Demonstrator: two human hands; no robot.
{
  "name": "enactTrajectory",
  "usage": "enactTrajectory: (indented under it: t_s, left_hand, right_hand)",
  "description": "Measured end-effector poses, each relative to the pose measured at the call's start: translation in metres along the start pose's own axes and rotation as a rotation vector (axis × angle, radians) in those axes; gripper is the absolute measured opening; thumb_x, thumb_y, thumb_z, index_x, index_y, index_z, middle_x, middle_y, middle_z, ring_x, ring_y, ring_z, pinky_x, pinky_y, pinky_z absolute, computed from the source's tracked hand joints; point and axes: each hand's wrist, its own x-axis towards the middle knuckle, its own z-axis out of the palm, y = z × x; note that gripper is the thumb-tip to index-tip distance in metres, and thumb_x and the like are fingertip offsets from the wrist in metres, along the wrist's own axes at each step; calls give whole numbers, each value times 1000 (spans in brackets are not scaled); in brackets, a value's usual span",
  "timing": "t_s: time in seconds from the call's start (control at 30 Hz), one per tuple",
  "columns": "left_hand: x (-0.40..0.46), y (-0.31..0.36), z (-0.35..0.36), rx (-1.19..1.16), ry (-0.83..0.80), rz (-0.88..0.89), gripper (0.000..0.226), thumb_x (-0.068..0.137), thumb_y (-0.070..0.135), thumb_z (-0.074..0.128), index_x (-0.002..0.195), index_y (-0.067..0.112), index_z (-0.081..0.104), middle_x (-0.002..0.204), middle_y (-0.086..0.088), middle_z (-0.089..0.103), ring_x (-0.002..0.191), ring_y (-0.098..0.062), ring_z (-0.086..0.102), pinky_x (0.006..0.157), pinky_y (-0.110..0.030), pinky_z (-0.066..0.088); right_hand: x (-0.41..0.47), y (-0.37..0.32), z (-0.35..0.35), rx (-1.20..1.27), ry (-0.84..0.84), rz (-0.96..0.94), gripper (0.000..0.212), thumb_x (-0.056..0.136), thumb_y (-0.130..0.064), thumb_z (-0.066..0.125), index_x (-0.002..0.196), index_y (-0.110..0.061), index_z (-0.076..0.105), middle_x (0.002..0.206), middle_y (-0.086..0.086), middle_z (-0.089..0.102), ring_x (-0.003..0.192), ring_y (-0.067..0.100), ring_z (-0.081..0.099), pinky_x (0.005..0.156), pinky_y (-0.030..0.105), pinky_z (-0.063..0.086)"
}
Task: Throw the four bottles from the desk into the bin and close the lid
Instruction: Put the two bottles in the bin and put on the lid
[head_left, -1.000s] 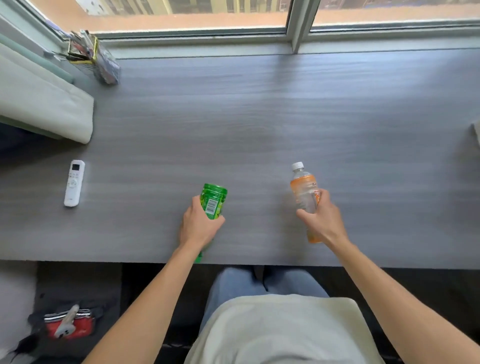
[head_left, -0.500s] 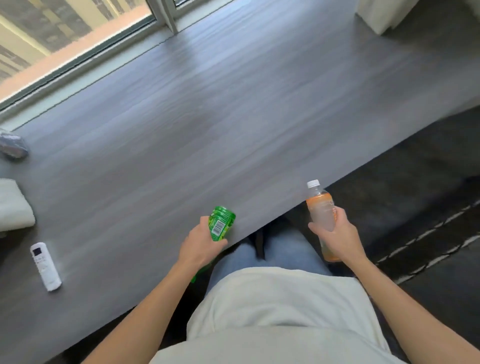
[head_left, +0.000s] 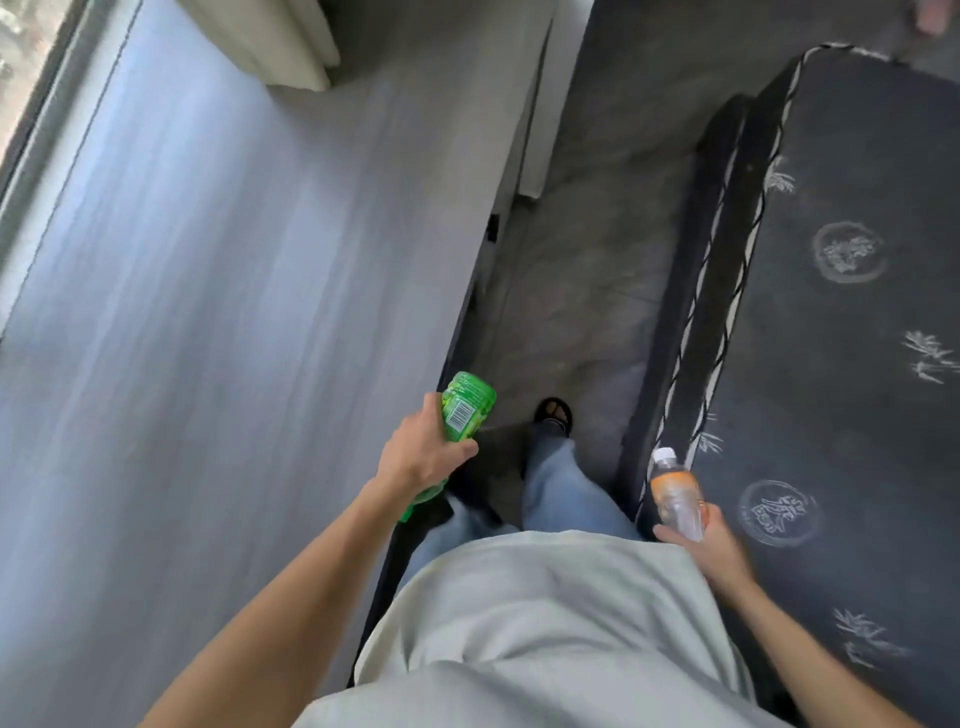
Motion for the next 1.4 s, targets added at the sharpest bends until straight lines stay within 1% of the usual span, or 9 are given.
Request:
enactTrajectory:
  t_s: [0.17, 0.27, 0.4, 0.8, 0.93, 1.07, 1.17, 1.33, 1.4]
  left_hand:
    - [50, 69, 1, 109, -47, 31, 61, 67, 55, 69, 111, 30, 35, 95, -2, 62, 79, -25, 62, 70, -40, 55]
    - [71, 93, 2, 173, -73, 9, 62, 68, 54, 70, 110, 27, 35, 95, -5, 61, 79, -28, 62, 71, -42, 55]
    - [88, 109, -5, 214, -99, -62, 59, 72, 52, 71, 110, 22, 37, 91, -4, 62, 75, -26, 61, 67, -39, 53]
    - [194, 179, -45, 264, -182, -160, 65, 77, 49, 76, 120, 14, 43, 109, -16, 70, 95, -37, 67, 74, -40, 54]
    - [255, 241, -71, 273, -179, -175, 78, 73, 54, 76, 133, 17, 41, 110, -14, 69, 91, -36, 67, 71, -37, 55]
    - [318, 318, -94, 324, -173, -118, 84, 73, 52, 75, 140, 20, 38, 114, -16, 68, 97, -38, 68, 79, -43, 57]
    - [361, 383, -108, 295, -176, -56, 82, 73, 52, 74, 140, 21, 38, 115, -16, 68, 98, -38, 68, 83, -46, 58]
    - [428, 489, -123, 240, -150, 39, 102, 50, 75, 62, 135, 22, 41, 100, -6, 62, 88, -33, 63, 73, -38, 51]
    - [453, 522, -127, 220, -133, 60, 108, 42, 79, 57, 132, 22, 44, 98, -4, 61, 86, -32, 63, 71, -36, 50]
  right_hand:
    - [44, 5, -38, 159, -76, 67, 50, 76, -19, 84, 112, -1, 53, 95, 14, 66, 82, 28, 61, 85, 52, 51]
    - [72, -19, -60, 190, -63, 50, 55, 77, -22, 84, 117, -6, 49, 105, 15, 66, 97, 35, 65, 86, 44, 50]
    - [107, -72, -102, 172, -10, -27, 62, 74, -39, 83, 121, -17, 51, 102, 6, 65, 92, 29, 63, 75, 33, 45]
    - [224, -222, -215, 219, 76, -81, 67, 71, -50, 81, 123, -21, 50, 102, 6, 65, 90, 30, 63, 76, 35, 51]
    - [240, -241, -236, 258, 31, -17, 57, 76, -39, 82, 120, -15, 54, 104, 10, 67, 91, 30, 63, 71, 32, 45]
    - [253, -246, -255, 276, -7, 53, 63, 80, -28, 82, 132, -5, 54, 128, 20, 61, 116, 37, 59, 98, 44, 47]
    - [260, -247, -271, 282, -12, 95, 75, 80, -30, 83, 140, -4, 47, 139, 21, 54, 126, 39, 54, 103, 44, 42]
    - [292, -250, -309, 416, -34, 163, 51, 85, -41, 73, 121, -7, 61, 122, 24, 64, 105, 34, 61, 92, 46, 49]
    - [313, -262, -332, 421, -65, 190, 58, 80, -54, 66, 118, -11, 61, 116, 19, 64, 105, 33, 60, 94, 50, 49]
